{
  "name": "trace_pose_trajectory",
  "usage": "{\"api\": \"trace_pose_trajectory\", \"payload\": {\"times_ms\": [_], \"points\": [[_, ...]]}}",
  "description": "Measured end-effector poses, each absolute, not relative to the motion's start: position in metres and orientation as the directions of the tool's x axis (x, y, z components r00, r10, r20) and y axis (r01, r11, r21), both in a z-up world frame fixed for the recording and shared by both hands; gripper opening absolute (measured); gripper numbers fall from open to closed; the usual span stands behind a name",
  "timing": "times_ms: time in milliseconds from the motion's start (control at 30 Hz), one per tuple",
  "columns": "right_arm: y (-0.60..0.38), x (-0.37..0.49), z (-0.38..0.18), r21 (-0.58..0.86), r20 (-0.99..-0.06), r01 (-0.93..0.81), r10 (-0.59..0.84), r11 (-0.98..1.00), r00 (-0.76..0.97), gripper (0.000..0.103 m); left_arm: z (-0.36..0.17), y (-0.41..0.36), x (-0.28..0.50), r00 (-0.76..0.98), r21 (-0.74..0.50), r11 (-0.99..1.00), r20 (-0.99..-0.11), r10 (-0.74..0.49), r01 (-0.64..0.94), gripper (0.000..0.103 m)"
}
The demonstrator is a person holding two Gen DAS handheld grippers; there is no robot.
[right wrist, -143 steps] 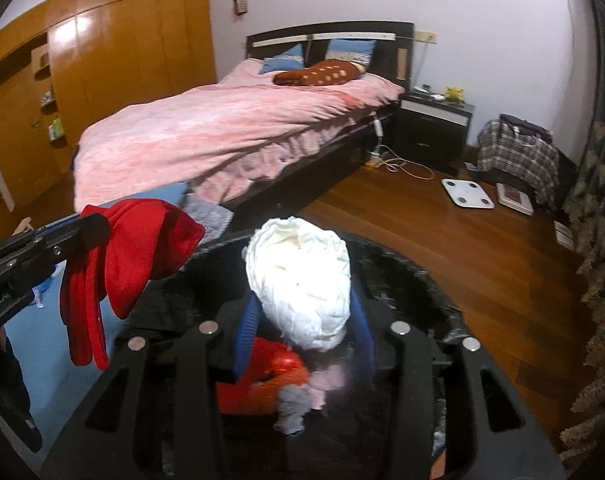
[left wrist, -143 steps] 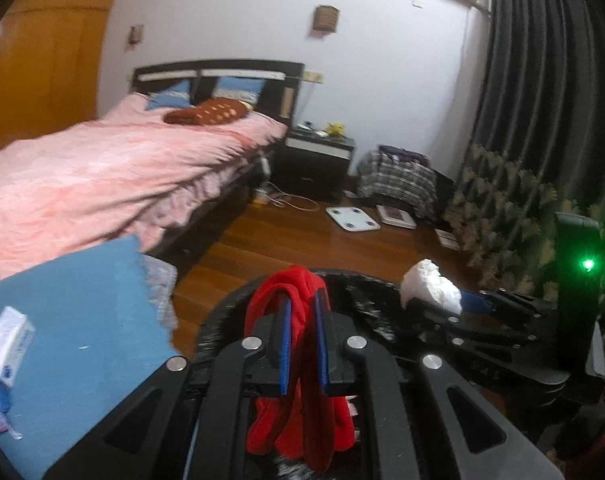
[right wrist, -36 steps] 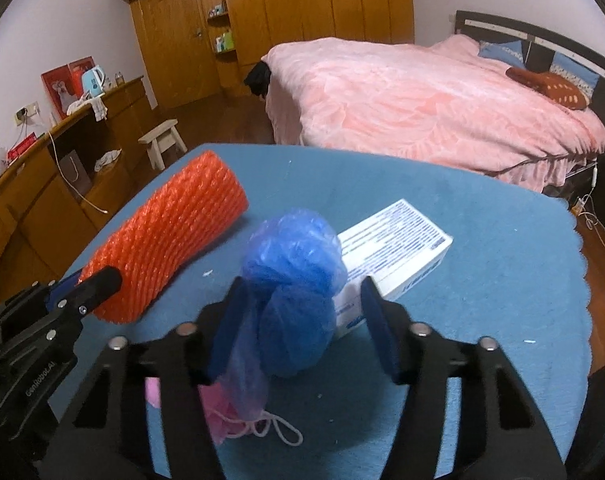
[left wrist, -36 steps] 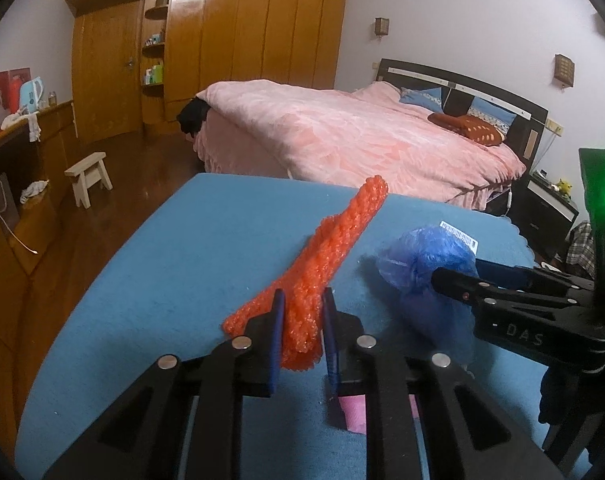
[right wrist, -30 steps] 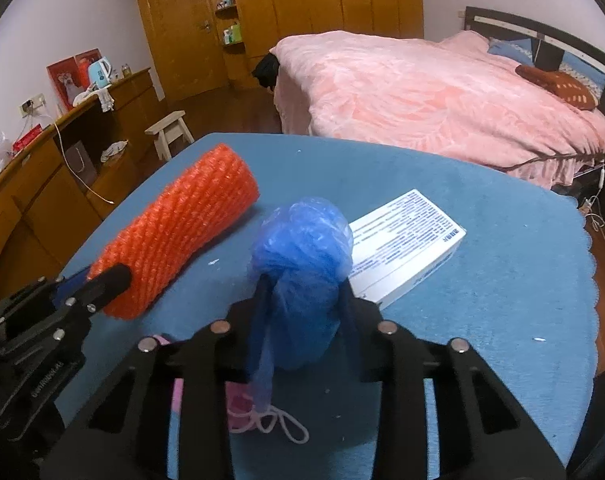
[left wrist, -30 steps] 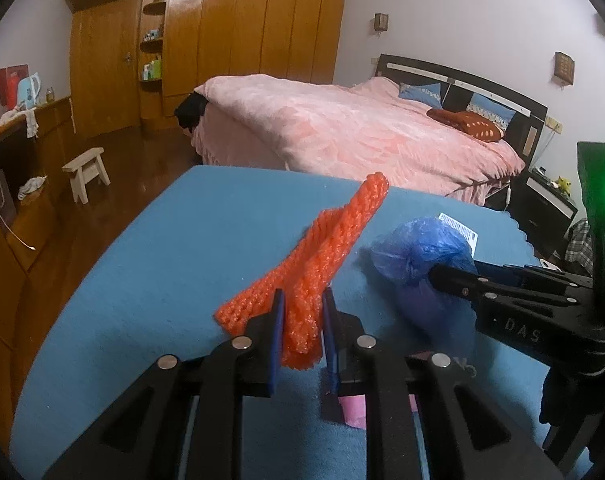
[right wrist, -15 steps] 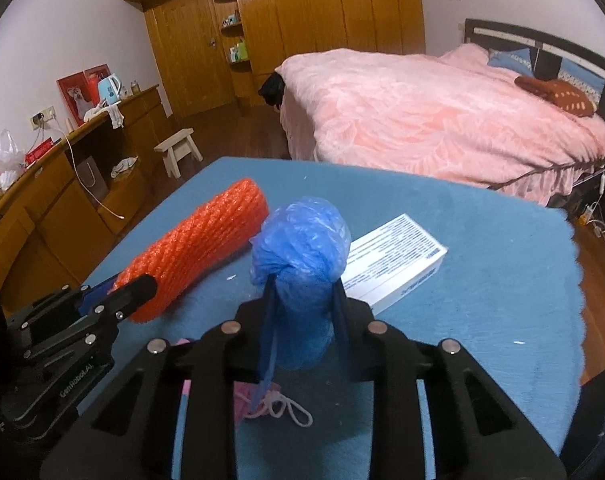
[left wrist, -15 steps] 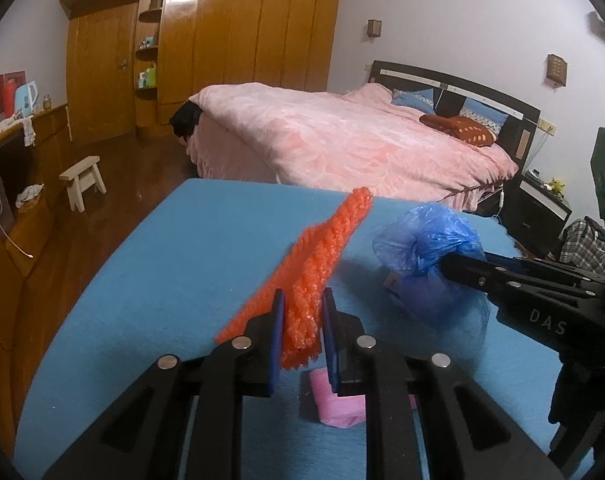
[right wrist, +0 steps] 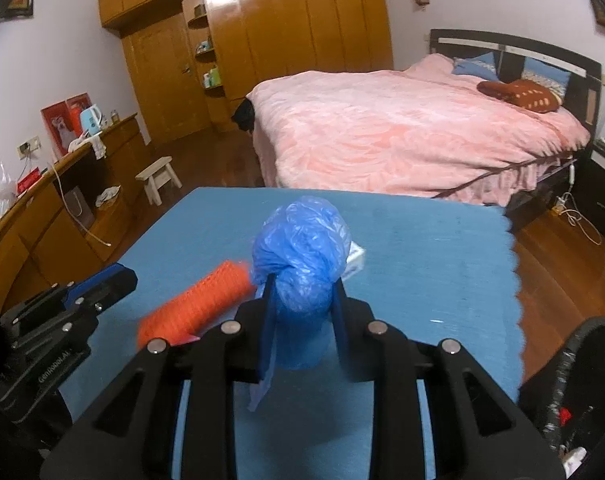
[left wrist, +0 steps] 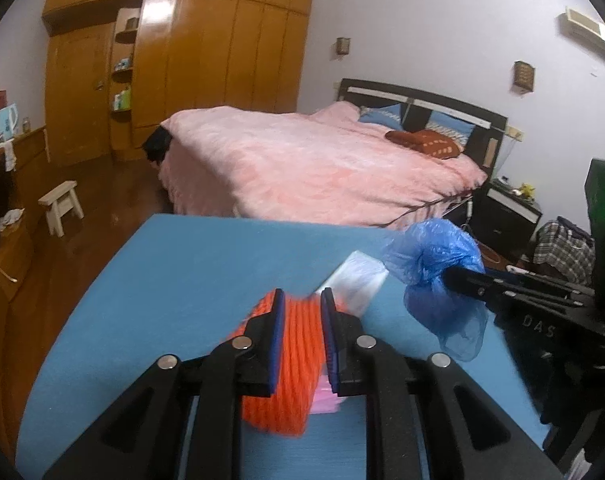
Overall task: Collect trash
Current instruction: 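Lift the orange strip with the left tool, regripping it, while the right tool holds the blue bag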
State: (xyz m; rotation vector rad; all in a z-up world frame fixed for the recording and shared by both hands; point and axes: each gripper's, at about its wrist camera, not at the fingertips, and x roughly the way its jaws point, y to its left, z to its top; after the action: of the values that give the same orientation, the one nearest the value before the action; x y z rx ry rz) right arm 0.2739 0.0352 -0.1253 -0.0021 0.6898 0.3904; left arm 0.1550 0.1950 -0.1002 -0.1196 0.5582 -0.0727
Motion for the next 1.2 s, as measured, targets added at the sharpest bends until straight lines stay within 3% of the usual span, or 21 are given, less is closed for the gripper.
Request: {"api": "trace_pose_trajectory", "payload": {"times_ms": [167, 333, 500, 800, 1033, 1200], "points": [[0.01, 0.263, -0.12, 0.125, -0.616, -0.314, 0.322, 0.941, 0.719, 0.025, -0.091, 0.166, 0.153, 0.847, -0.127, 0.987, -0.51, -0.148, 0.096, 0.018], [-0.005, 0.263, -0.132, 0.123, -0.635, -0.287, 0.297, 0.95, 0.713, 0.025, -0.108, 0.155, 0.166, 0.81, -0.123, 0.988, -0.569, -0.146, 0.091, 0.019], [-0.006, 0.266, -0.153, 0.121, -0.665, -0.274, 0.283, 0.954, 0.691, 0.026, -0.132, 0.172, 0.179, 0.78, -0.108, 0.994, -0.619, -0.09, 0.03, 0.045], [0.01, 0.28, -0.175, 0.118, -0.699, -0.279, 0.279, 0.953, 0.658, 0.026, -0.168, 0.188, 0.222, 0.714, -0.101, 0.994, -0.693, -0.101, 0.043, 0.06], [0.012, 0.286, -0.181, 0.104, -0.711, -0.283, 0.27, 0.953, 0.649, 0.026, -0.192, 0.188, 0.234, 0.672, -0.093, 0.995, -0.735, -0.087, 0.027, 0.061], [0.014, 0.288, -0.182, 0.111, -0.717, -0.279, 0.271, 0.954, 0.642, 0.026, -0.194, 0.189, 0.233, 0.672, -0.091, 0.996, -0.737, -0.078, 0.016, 0.042]]}}
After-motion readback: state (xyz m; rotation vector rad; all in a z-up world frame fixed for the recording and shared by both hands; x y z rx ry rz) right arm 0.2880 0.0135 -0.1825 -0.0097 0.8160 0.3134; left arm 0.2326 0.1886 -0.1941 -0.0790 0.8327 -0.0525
